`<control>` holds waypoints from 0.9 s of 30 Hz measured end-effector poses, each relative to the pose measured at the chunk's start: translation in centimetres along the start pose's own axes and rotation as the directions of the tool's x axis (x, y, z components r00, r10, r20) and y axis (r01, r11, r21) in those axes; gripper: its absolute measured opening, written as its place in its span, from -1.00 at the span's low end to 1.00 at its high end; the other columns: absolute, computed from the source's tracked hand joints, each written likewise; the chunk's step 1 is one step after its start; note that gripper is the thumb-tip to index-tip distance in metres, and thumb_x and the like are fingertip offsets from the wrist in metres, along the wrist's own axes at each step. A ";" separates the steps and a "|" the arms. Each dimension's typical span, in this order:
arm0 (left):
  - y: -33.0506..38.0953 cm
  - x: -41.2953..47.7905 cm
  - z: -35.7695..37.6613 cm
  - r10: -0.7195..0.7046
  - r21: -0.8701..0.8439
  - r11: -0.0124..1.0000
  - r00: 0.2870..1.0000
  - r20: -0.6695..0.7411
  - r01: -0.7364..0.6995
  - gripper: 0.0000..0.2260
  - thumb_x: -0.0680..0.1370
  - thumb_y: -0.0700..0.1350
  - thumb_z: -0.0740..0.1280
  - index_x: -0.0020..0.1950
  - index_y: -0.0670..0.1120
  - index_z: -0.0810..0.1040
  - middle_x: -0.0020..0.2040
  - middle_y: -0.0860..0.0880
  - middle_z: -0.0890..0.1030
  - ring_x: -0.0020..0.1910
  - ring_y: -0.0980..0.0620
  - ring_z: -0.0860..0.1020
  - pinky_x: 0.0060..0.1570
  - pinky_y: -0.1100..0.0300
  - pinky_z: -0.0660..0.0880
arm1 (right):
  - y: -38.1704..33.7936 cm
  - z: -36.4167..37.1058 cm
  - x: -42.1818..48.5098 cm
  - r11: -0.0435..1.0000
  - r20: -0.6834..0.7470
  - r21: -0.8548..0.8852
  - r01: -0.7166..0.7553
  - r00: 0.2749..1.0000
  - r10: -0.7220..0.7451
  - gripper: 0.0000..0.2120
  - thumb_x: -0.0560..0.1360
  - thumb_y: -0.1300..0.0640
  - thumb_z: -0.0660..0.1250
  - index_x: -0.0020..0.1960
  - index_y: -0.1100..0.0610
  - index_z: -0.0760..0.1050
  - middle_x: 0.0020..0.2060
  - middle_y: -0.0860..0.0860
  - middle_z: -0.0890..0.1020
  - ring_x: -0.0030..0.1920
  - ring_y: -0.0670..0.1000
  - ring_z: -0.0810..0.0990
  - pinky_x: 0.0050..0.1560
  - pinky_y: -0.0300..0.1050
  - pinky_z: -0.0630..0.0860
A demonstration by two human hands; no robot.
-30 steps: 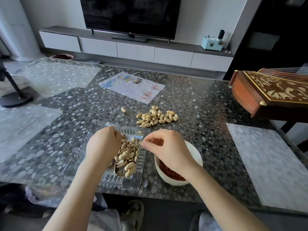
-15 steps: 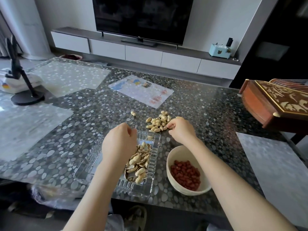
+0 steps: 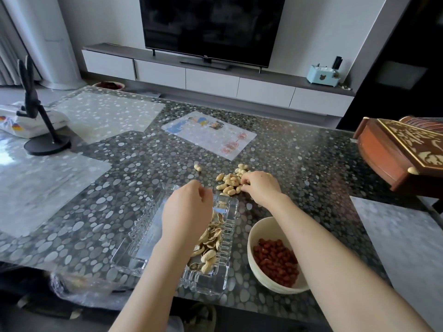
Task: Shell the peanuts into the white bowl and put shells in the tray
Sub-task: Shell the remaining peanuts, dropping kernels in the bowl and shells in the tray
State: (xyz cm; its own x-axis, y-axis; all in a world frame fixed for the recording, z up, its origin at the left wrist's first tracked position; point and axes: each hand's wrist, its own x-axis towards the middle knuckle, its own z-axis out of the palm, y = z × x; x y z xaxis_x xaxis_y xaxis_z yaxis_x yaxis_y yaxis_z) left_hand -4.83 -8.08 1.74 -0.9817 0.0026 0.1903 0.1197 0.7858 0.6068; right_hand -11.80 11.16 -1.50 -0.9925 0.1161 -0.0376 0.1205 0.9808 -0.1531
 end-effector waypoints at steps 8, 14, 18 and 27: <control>1.1 -0.8 -0.3 0.064 -0.330 0.944 0.987 0.147 -0.012 -0.78 0.61 -0.08 0.19 -0.08 -0.17 0.55 -0.22 -0.14 0.62 -0.39 -0.04 0.46 -0.38 0.11 0.40 | 0.2 -4.7 -5.5 0.163 0.068 0.984 -0.078 0.996 0.064 -0.89 0.55 0.33 0.27 0.01 0.31 0.56 -0.31 0.08 0.62 -0.35 -0.04 0.58 -0.30 -0.21 0.54; 3.6 -2.9 -0.1 0.250 -0.711 0.698 0.904 0.347 0.080 -0.65 0.60 0.08 0.16 -0.12 -0.15 0.57 -0.37 0.04 0.53 -0.40 0.15 0.42 -0.32 0.28 0.36 | 0.9 -6.2 -14.7 -0.230 0.203 0.949 -0.216 0.976 -0.079 -0.78 0.35 0.20 0.32 -0.07 0.30 0.58 -0.38 0.07 0.59 -0.43 -0.10 0.53 -0.44 -0.31 0.48; 4.9 -4.3 0.4 0.365 -0.798 0.592 0.845 0.390 0.112 -0.62 0.56 0.06 0.19 -0.13 -0.25 0.54 -0.39 0.06 0.46 -0.38 0.13 0.38 -0.31 0.32 0.35 | 1.2 -5.7 -18.2 -0.158 0.101 0.982 -0.099 0.995 0.008 -0.79 0.33 0.22 0.37 -0.06 0.26 0.59 -0.31 0.11 0.65 -0.34 -0.05 0.60 -0.30 -0.27 0.55; 6.1 -5.6 1.6 0.446 -0.749 0.663 0.805 0.392 -0.002 -0.81 0.57 -0.06 0.28 -0.17 -0.13 0.54 -0.39 0.12 0.46 -0.34 0.14 0.41 -0.23 0.22 0.36 | 2.0 -4.3 -20.1 0.281 -0.083 0.958 0.048 0.990 0.115 -0.66 0.39 -0.07 0.38 -0.13 0.23 0.57 -0.33 0.07 0.68 -0.30 0.03 0.66 -0.25 -0.15 0.54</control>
State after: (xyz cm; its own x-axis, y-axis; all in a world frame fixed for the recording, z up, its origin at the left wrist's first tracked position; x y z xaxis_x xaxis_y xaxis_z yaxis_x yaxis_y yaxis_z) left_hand 1.16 -2.31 3.13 -0.7946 0.5950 0.1206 0.1918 0.0575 0.9798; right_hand 8.34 11.49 3.20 -0.9703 0.2405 0.0271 0.0048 0.1313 -0.9913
